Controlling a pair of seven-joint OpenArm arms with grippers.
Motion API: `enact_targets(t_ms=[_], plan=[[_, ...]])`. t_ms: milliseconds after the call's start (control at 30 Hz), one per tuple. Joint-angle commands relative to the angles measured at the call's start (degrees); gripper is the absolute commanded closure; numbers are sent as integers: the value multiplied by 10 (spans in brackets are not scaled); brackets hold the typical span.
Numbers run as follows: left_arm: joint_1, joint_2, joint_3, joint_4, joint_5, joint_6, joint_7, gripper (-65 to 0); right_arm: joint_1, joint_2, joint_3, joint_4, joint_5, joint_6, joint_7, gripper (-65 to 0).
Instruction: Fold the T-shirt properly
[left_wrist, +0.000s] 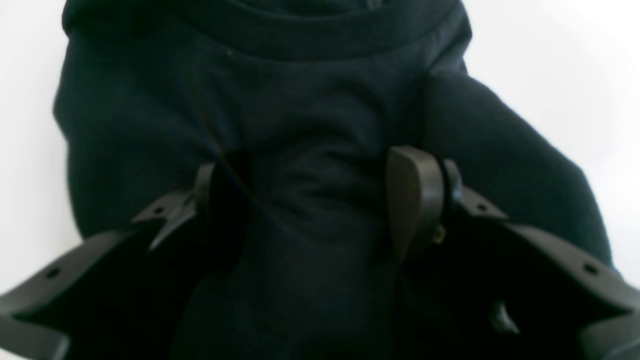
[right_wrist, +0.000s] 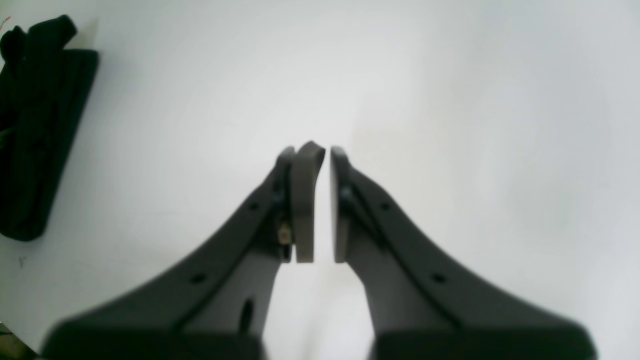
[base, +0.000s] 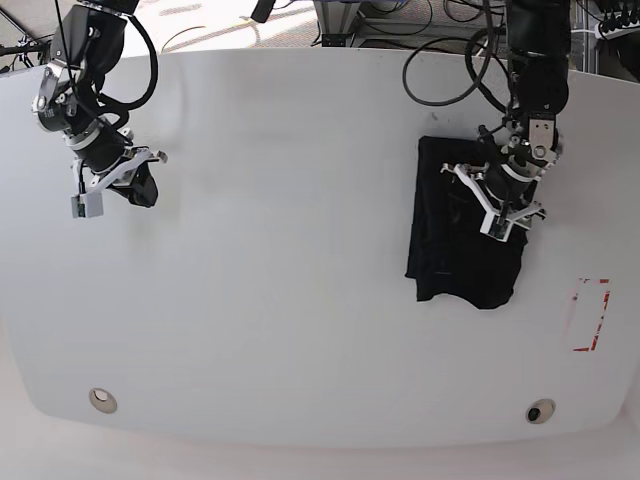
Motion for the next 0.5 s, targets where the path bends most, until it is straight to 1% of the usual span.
enact_targets(t_ms=[0, 67, 133, 200, 300, 400, 467], plan=[[11, -63, -48, -15, 59, -32, 91, -386, 2, 11, 16, 10, 7, 3, 11, -48], [11, -90, -74, -16, 60, -62, 91, -386, 1, 10, 16, 10, 7, 3, 11, -48], [11, -131, -106, -16, 60, -96, 91, -386, 1, 8, 16, 11, 8, 3, 11, -48], [14, -158, -136, -16, 60, -121, 91, -386, 0, 8, 14, 11, 9, 3, 11, -48], [14, -194, -179, -27, 60, -143, 91, -386, -1, 8, 14, 12, 9, 3, 11, -46], [11, -214, -205, -55, 59, -158, 91, -386, -1, 8, 13, 14, 9, 3, 11, -46], [10, -222, -225, -65, 59, -175, 89, -386, -1, 7, 11, 14, 9, 3, 11, -46]])
